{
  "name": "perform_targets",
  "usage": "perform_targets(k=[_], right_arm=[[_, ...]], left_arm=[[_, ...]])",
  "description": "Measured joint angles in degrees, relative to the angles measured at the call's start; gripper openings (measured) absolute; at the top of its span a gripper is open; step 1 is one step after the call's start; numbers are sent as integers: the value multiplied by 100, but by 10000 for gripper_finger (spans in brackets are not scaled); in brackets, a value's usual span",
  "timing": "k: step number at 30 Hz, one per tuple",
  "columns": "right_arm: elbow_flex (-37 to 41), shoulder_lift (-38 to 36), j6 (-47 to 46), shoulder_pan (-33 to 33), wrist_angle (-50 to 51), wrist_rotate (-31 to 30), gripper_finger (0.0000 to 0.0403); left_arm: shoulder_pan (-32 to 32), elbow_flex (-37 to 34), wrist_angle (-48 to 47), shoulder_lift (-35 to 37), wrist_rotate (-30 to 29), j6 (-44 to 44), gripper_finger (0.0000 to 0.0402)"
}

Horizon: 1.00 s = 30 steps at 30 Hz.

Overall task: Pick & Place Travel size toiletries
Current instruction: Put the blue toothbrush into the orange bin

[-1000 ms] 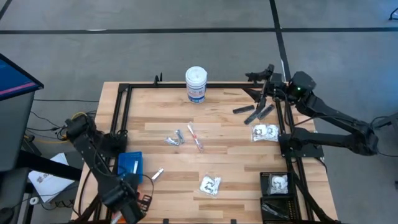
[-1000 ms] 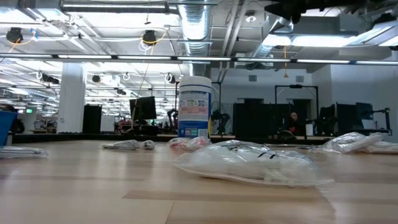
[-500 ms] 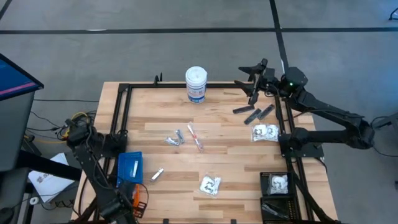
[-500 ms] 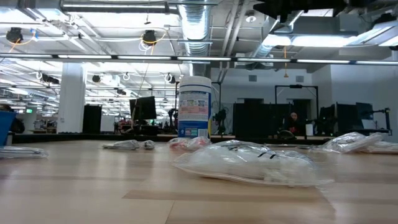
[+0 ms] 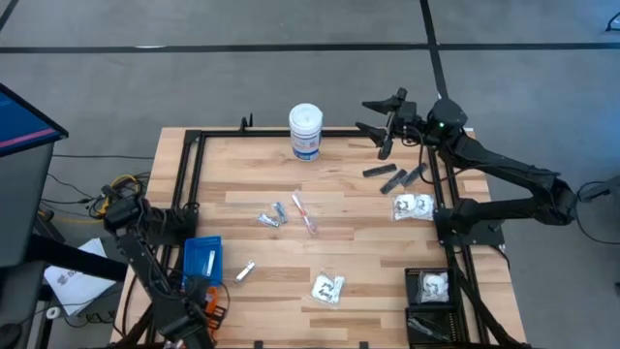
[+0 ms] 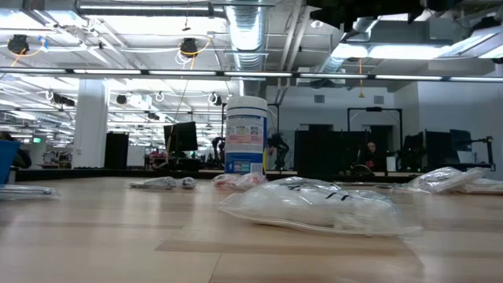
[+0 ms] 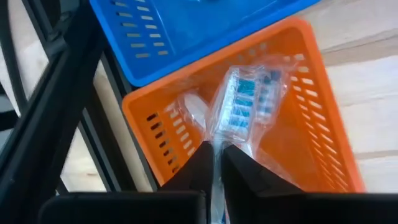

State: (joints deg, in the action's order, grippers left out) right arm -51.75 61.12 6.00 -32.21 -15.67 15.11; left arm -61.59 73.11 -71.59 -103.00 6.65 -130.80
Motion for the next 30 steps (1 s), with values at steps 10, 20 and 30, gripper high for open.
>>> perform_targets(k=[10, 20, 30], right_arm=[[0, -2, 0, 0, 14, 1, 276], [0, -2, 0, 0, 7, 2, 276], [0, -4, 0, 0, 12, 2, 276]], left_arm=[[-32, -16, 81, 29, -368, 116, 87], [59, -16, 106, 468, -348, 6, 174], [354, -14, 111, 612, -692, 324, 42]])
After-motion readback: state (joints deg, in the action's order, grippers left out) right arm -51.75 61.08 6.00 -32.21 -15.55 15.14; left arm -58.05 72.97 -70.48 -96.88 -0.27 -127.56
